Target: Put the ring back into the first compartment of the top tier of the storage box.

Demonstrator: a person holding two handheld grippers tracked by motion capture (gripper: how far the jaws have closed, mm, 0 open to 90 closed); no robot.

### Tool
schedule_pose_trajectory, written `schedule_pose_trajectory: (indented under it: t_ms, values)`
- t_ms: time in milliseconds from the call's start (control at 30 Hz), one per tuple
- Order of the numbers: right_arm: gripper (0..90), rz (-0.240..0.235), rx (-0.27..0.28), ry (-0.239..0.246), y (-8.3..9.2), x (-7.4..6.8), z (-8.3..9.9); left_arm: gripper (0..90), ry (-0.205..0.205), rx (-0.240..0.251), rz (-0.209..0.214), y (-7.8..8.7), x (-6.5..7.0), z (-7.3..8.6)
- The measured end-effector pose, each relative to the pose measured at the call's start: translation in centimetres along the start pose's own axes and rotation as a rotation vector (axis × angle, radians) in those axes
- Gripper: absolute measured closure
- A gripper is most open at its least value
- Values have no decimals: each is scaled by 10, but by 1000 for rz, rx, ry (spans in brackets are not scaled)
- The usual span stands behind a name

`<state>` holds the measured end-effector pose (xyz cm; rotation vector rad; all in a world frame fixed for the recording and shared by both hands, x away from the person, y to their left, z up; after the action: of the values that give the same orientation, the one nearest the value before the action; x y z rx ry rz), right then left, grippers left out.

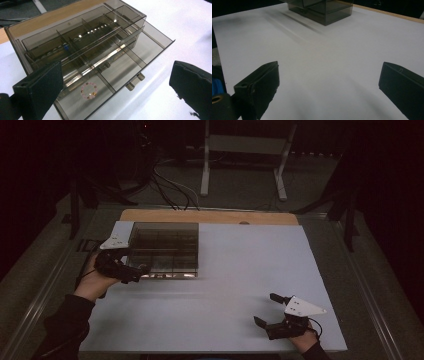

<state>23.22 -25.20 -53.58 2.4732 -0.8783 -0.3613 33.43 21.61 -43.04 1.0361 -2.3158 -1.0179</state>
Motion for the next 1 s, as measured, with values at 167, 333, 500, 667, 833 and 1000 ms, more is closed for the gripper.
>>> schedule_pose_trajectory:
  t_ms: [167, 333, 500, 667, 833, 1000]
  values:
    - [29, 0, 5, -2, 1, 1, 0, 9, 9, 38, 17, 4, 4, 6]
    - [29, -1, 1, -3, 1, 0, 0, 9, -3, 33, 25, 4, 9, 14]
    - [29, -1, 2, -3, 1, 0, 0, 9, -16, 36, 22, 6, 15, 24]
    - [29, -2, 2, -3, 1, 0, 0, 9, -15, 33, 22, 6, 19, 34]
    - [29, -1, 0, -2, 0, 0, 0, 9, -12, 40, 11, 4, 24, 42]
    - [29, -1, 1, -2, 0, 0, 0, 9, -18, 42, 29, -2, 30, 52]
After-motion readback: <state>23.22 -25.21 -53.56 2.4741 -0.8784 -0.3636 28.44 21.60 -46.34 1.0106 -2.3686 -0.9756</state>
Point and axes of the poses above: each handheld gripper's, and its own axes: y roughly backward along the jaws, z roughly out of its underside, x roughly to its right, the point moved 3 cm from there along -y, roughly forward along the jaws, and after that the axes turned 7 degrees about -x, right-handed, at the moved point
